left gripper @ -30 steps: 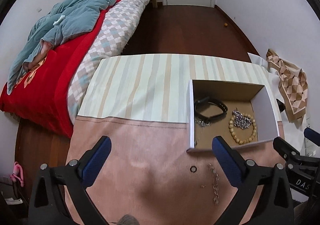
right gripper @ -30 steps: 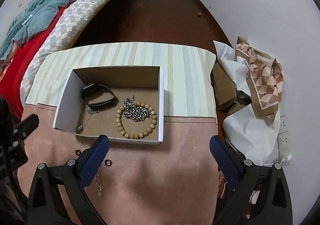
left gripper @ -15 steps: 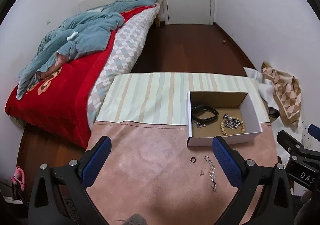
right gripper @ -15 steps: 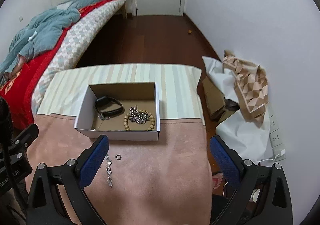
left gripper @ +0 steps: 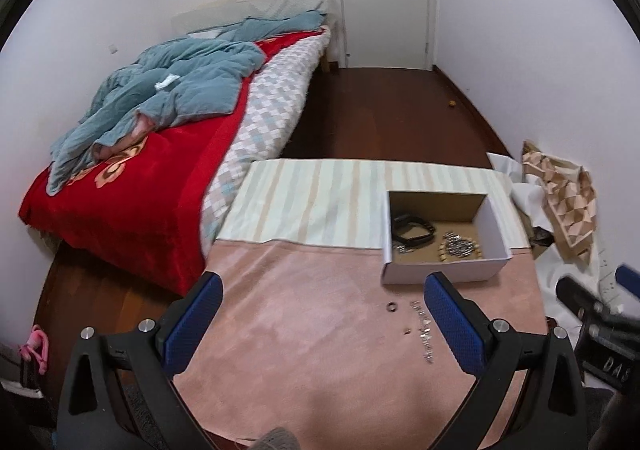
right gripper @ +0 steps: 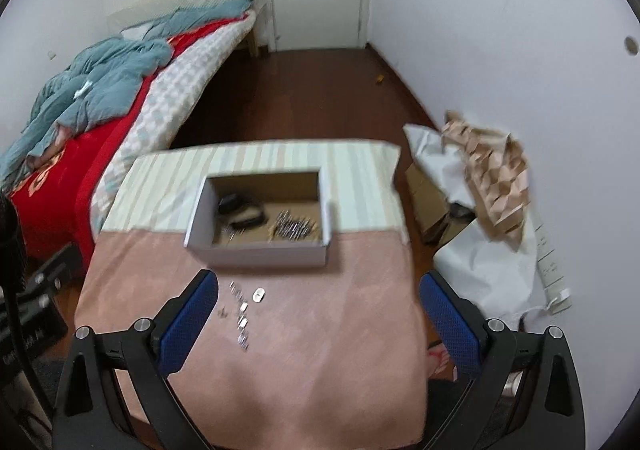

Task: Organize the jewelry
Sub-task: 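Withdraw both tools from the box, then grasp the thin silver chain with the right tool while the left tool grasps the tiny earring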

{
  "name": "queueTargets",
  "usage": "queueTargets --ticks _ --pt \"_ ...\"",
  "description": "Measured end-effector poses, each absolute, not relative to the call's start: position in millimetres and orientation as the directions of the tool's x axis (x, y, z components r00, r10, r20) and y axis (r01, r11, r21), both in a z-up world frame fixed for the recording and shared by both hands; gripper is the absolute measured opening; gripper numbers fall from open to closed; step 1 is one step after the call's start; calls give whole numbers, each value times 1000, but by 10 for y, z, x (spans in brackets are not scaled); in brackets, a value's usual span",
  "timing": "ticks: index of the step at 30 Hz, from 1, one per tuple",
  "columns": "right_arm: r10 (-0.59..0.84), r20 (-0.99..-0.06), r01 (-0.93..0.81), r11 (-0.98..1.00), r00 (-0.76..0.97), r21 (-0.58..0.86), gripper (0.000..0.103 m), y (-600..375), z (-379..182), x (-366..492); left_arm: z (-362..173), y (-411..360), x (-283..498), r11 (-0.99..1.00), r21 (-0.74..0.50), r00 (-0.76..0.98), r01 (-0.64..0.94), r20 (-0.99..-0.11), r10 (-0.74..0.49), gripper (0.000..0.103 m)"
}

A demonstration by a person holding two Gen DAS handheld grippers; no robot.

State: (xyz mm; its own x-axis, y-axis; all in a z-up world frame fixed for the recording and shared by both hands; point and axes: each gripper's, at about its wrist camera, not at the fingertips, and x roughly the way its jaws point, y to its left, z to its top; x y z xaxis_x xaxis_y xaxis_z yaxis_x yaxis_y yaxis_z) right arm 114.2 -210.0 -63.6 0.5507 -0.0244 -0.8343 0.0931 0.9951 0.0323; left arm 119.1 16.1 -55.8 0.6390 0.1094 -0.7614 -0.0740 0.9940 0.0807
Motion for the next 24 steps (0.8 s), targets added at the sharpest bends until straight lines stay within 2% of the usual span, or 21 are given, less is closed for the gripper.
queueTargets --ticks 3,5,7,11,14,16,17,18,19,20,21,22,24 --pt "41 -871 72 994 489 87 101 -2043 -1020 1094 -828 240 1163 985 132 609 -111 -774 172 103" --pt "106 -882 55 988 460 148 91 -1997 -1302 1080 -1035 295 1165 977 168 580 -129 -786 212 103" --pt "146 -901 36 984 409 176 73 -1906 -1656 1103 -1297 373 1174 968 201 537 -147 -806 249 103" --pt "189 -913 -3 980 362 201 69 -1689 -2139 1130 -1745 580 1197 952 244 444 -185 -844 302 103" --pt "184 -918 -37 982 352 183 62 -1531 -2376 1125 -1972 730 1201 943 260 395 -209 -860 325 103" --pt "169 -923 -60 986 346 158 52 -1420 -2495 1122 -2061 824 1208 940 257 370 -225 -870 327 103" --pt "157 -925 -63 988 347 144 51 -1390 -2518 1119 -2089 866 1212 938 256 362 -233 -873 328 103" --pt "142 -916 -81 989 375 120 44 -1337 -2513 1108 -2109 894 1228 938 253 357 -237 -875 326 103" --pt "128 -914 -95 991 386 99 42 -1290 -2527 1107 -2133 916 1237 938 251 355 -238 -876 325 103" --pt "103 -914 -101 993 392 69 33 -1263 -2533 1108 -2144 931 1253 938 252 355 -239 -876 326 103" --pt "68 -911 -114 993 406 24 14 -1217 -2537 1108 -2147 934 1264 937 255 356 -237 -875 328 103" --pt "62 -909 -129 992 412 9 8 -1199 -2536 1108 -2148 935 1277 938 255 359 -234 -874 327 103" --pt "71 -909 -126 992 410 21 3 -1228 -2509 1107 -2134 902 1292 942 252 366 -223 -874 320 103"
